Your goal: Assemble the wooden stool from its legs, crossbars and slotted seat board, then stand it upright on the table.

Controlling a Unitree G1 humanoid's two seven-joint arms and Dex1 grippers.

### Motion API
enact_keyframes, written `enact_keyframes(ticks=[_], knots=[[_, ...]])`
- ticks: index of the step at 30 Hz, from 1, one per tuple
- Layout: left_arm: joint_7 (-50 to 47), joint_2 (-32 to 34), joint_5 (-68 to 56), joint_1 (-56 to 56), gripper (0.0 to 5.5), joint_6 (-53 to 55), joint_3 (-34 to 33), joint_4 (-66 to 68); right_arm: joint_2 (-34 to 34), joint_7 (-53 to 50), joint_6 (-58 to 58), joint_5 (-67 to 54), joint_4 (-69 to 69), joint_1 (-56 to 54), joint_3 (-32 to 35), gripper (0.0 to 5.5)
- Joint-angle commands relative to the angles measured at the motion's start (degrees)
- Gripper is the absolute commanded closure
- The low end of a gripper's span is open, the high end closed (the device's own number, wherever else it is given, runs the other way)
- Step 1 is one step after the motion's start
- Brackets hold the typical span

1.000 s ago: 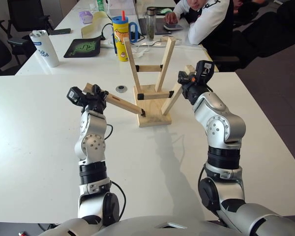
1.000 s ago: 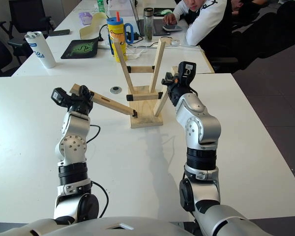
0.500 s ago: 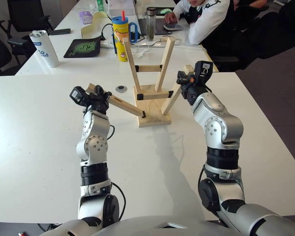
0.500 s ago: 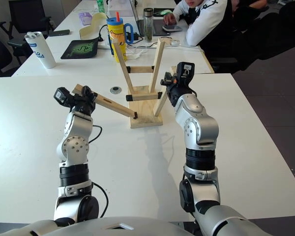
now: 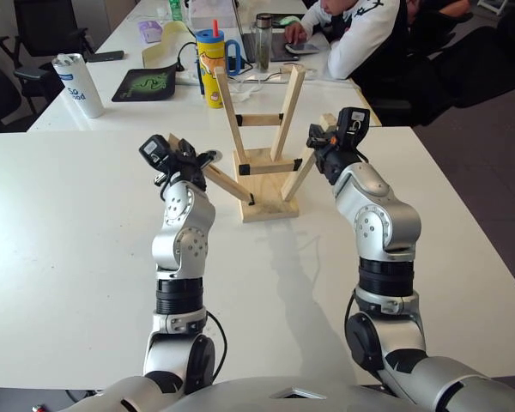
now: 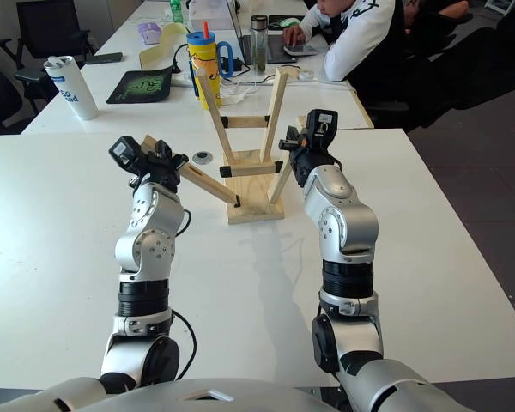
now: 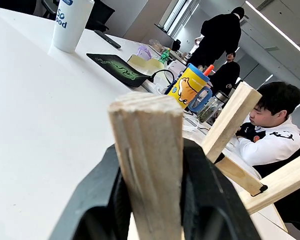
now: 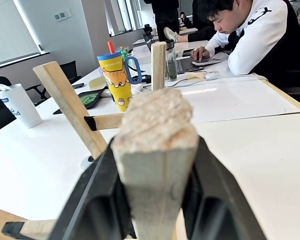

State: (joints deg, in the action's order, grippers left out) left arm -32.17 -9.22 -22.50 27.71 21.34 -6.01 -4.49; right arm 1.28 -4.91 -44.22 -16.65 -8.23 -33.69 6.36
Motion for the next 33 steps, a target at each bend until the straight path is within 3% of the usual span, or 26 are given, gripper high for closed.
enact_keyframes(ticks=[1,18,28,33], knots=[[-1.53,-1.19,4.39,-2.51,4.48,8.13,2.50,4.15,-0.65,-0.16,-1.86,0.54,1.58,2.28,-0.42,4.47],[-0.84,-5.10,9.81,-0.90,4.48,12.32,7.58,5.95,-3.06,1.12,1.49,-0.91,-1.06,2.59,-0.97,4.47],[4.58,-3.01,12.13,-2.90,4.48,18.63,15.18,2.65,-9.32,-0.02,2.73,-8.18,-0.14,-0.89,7.78,4.45],[7.27,-2.33,12.65,-4.35,4.48,24.01,16.90,1.91,-9.50,2.75,5.51,-8.10,-1.25,-1.33,6.83,4.45]])
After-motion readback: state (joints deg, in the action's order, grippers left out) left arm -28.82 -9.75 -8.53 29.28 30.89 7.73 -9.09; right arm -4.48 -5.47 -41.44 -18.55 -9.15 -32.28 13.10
